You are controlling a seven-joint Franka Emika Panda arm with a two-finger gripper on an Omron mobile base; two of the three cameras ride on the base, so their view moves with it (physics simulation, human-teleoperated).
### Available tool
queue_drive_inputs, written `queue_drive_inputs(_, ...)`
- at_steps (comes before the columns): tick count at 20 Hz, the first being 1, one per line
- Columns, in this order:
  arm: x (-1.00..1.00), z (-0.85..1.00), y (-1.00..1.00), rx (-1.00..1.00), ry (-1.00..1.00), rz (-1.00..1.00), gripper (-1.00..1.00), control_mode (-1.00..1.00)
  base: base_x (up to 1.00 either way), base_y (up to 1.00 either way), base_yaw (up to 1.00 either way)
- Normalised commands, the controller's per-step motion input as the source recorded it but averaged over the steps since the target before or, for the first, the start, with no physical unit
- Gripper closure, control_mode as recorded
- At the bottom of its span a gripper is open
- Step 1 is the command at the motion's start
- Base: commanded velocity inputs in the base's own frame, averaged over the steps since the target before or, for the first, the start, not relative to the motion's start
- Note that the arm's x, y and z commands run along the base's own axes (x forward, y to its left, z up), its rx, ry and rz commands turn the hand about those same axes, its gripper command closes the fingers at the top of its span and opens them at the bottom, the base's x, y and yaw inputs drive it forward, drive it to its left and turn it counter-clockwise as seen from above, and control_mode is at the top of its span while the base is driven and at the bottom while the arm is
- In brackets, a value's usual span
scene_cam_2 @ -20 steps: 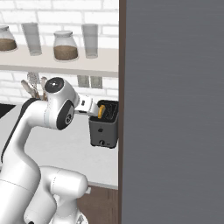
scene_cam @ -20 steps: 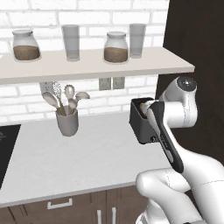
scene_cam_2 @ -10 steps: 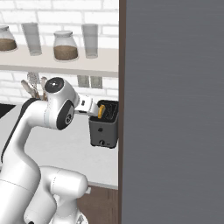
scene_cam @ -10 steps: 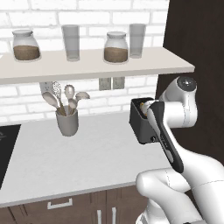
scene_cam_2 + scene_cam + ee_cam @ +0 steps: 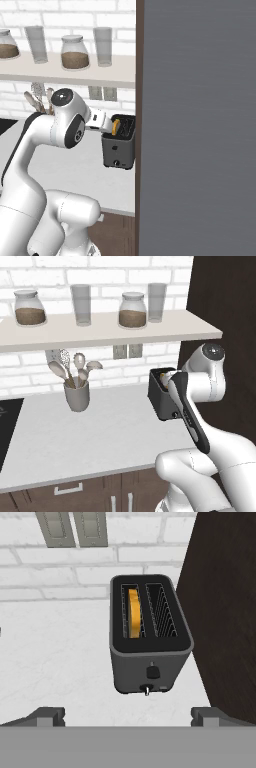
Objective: Start the toaster. Once the lever pops up, take the bread to the plate on the dining counter.
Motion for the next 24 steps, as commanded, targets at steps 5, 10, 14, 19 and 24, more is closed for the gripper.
queue_drive_inputs(5, 0.00, 0.00, 0.00, 0.00, 0.00, 0.00, -1.00, -1.00, 0.00, 0.00, 0.00)
queue_drive_inputs(10, 0.03, 0.00, -0.03, 0.00, -0.01, -0.01, -1.00, -1.00, 0.00, 0.00, 0.00)
queue_drive_inputs(14, 0.26, 0.00, -0.03, 0.00, -0.04, 0.00, -1.00, -1.00, 0.00, 0.00, 0.00)
queue_drive_inputs(19, 0.30, 0.00, -0.02, 0.00, -0.03, 0.01, -1.00, -1.00, 0.00, 0.00, 0.00)
queue_drive_inputs(24, 0.08, -0.04, -0.05, 0.00, 0.06, 0.00, -1.00, -1.00, 0.00, 0.00, 0.00)
